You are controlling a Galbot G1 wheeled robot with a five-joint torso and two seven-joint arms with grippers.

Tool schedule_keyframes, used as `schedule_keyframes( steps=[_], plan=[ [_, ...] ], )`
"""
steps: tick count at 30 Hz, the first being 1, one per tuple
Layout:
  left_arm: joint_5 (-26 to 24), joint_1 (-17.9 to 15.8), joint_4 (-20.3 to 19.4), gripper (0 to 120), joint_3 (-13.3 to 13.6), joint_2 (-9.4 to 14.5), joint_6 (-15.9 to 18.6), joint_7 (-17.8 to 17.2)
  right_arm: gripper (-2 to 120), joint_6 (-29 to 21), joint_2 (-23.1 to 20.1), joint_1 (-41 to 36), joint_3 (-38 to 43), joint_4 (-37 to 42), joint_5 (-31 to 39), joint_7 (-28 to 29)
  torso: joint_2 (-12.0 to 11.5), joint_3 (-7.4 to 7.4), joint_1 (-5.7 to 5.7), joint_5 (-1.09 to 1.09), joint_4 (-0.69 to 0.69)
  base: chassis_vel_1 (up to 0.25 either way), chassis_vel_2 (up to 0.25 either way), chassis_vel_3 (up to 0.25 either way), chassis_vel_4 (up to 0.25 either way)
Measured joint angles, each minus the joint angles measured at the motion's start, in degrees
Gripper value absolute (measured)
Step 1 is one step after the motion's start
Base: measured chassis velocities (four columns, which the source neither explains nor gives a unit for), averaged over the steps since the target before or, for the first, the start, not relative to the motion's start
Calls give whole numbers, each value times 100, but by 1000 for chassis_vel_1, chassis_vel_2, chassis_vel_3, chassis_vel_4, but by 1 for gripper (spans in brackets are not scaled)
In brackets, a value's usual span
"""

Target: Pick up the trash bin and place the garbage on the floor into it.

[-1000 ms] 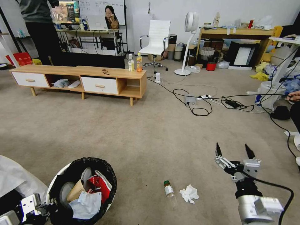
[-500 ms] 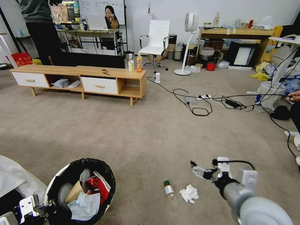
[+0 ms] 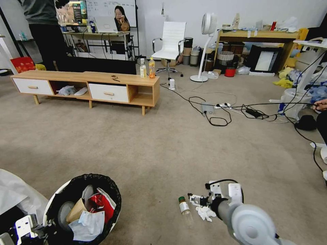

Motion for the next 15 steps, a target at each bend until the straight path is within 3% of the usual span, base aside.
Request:
schedule_keyframes(
  steps=[15],
  plan=[
    [86,-67,184,1,19,-32,0,25,100,199,330,685,-837,-1454,-347,-459,0,0,0,0,1,0,0,0,0]
  ],
)
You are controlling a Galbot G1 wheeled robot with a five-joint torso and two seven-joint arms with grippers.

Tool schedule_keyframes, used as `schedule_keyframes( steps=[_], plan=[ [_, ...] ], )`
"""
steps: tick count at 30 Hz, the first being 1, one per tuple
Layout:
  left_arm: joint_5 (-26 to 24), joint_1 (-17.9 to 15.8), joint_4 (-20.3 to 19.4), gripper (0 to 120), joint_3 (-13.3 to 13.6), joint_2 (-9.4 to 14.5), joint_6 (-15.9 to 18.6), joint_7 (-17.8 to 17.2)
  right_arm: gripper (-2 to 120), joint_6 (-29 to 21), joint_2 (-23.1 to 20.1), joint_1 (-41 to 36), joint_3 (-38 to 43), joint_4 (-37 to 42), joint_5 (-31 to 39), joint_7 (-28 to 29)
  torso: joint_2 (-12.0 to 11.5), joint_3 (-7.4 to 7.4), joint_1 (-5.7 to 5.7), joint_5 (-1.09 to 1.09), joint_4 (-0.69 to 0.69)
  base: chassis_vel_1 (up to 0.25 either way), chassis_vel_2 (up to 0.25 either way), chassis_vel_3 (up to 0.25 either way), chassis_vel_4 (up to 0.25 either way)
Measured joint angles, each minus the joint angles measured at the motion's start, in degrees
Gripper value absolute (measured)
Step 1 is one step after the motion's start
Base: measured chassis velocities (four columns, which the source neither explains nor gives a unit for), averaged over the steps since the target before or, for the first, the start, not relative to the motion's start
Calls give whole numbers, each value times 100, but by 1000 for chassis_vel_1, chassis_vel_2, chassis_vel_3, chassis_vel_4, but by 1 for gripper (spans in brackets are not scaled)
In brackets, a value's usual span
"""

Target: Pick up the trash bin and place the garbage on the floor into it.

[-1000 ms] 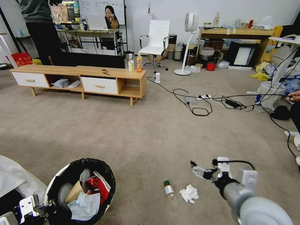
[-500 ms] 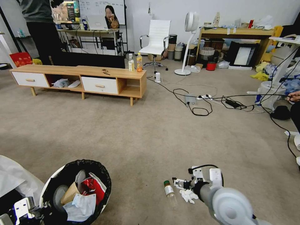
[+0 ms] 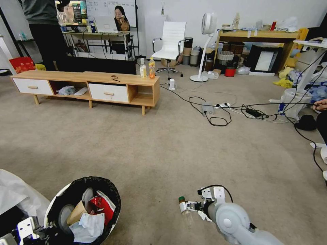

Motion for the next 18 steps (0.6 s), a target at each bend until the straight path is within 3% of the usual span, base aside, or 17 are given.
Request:
schedule_keyframes(
  steps=[18],
  plan=[
    [-10,-58,135,1,-22,43,0,18,100,250,513,610,-701,-1362,-407,-526,0,0,0,0,0,0,0,0,0]
  ],
)
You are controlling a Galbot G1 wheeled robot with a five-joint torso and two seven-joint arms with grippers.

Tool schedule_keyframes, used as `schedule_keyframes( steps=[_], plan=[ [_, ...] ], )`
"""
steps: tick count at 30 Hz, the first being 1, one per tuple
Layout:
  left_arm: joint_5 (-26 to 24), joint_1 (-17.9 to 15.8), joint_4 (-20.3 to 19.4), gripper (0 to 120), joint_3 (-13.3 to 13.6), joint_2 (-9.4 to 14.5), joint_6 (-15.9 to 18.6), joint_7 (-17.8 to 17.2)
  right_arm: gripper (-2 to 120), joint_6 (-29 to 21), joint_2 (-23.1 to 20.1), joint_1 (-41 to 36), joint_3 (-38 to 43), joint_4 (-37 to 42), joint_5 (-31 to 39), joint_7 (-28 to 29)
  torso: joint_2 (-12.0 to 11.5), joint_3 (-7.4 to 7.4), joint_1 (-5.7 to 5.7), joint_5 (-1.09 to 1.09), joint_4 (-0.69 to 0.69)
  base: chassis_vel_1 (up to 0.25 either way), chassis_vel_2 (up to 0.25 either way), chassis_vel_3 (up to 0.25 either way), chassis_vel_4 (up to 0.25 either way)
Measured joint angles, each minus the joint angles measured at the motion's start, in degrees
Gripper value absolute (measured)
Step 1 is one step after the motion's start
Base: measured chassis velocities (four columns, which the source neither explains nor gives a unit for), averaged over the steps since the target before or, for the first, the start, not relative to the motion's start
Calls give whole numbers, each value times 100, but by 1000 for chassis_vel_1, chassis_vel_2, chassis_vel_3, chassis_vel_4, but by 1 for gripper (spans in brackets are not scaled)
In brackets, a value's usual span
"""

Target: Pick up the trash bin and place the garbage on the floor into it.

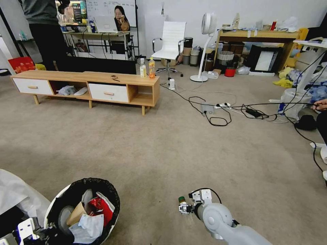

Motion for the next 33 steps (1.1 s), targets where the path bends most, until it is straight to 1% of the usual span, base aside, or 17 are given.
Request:
schedule_keyframes(
  steps=[4,9,13,19,25,33],
  plan=[
    [-4,-10,20,1,-1,7,0,1,100,45,86,83,-59,-213,-66,-76,0,0,0,0,0,0,0,0,0],
    [-10,-23,62,1,2,26,0,1,99,161,302,231,-177,-699,-235,-265,0,0,0,0,0,0,0,0,0],
    [-17,-24,72,1,2,35,0,1,98,195,367,254,-198,-810,-286,-320,0,0,0,0,0,0,0,0,0],
    [-20,-29,114,1,6,50,0,2,96,284,574,289,-250,-1081,-454,-456,0,-1,0,0,0,0,0,0,0],
    [-19,-32,136,1,24,54,0,6,92,333,649,293,-269,-1263,-561,-526,0,0,0,0,0,0,0,0,0],
    [-4,-46,157,1,57,53,0,9,90,389,655,274,-272,-1468,-667,-612,0,-1,0,1,0,0,0,0,0]
  ],
)
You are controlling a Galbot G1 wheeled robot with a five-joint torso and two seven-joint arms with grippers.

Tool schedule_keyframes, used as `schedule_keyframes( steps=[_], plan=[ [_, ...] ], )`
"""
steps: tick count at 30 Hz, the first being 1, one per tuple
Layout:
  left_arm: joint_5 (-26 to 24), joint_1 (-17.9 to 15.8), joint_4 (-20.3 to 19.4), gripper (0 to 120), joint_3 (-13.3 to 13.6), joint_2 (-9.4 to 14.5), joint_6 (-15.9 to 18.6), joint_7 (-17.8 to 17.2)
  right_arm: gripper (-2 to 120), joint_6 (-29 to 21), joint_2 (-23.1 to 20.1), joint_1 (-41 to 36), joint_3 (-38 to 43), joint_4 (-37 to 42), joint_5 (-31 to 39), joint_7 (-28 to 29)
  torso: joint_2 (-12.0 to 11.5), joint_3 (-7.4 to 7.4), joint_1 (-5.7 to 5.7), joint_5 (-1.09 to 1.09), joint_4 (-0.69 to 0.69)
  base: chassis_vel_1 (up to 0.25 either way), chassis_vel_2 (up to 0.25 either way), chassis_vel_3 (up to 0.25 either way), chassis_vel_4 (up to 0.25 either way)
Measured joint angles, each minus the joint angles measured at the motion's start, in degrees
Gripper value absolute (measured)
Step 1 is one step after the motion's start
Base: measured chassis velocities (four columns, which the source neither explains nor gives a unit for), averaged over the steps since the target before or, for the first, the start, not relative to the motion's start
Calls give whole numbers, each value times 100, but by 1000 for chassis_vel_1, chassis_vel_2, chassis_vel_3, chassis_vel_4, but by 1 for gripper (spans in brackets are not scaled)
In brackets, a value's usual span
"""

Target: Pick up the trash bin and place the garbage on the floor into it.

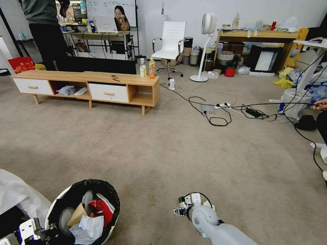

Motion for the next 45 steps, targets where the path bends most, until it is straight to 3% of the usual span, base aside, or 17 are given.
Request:
schedule_keyframes(
  steps=[8,16,19,22,24,30,36,40,45],
  plan=[
    [20,-16,18,1,30,-9,0,1,88,22,-13,-6,-2,-115,-61,-45,0,0,0,0,0,0,0,0,0],
    [17,-15,18,1,27,2,0,1,72,53,30,3,-84,-279,-157,-98,0,0,0,0,0,0,0,0,0],
    [16,-18,21,1,34,2,0,2,59,63,69,5,-135,-354,-196,-125,0,0,0,0,0,0,0,0,0],
    [16,-19,22,1,36,2,0,2,57,63,73,5,-138,-360,-198,-127,0,0,0,0,0,0,0,0,0],
    [16,-20,23,1,46,-1,0,5,44,73,110,18,-155,-422,-222,-145,0,0,0,0,0,0,0,0,0],
    [9,-18,22,1,56,-2,-2,11,41,100,149,43,-172,-522,-281,-201,1,-1,0,-1,0,0,0,0,0],
    [-3,-18,20,1,55,6,-5,13,29,140,191,52,-181,-617,-357,-261,1,-1,-1,-2,0,0,0,0,0],
    [-5,-60,31,1,68,6,-6,15,24,151,79,5,-183,-449,-335,-233,1,0,0,2,2,0,0,0,0],
    [-49,-50,-20,1,41,18,-6,6,24,186,-383,-54,-63,301,-221,-78,0,1,0,0,0,0,0,0,0]
  ],
)
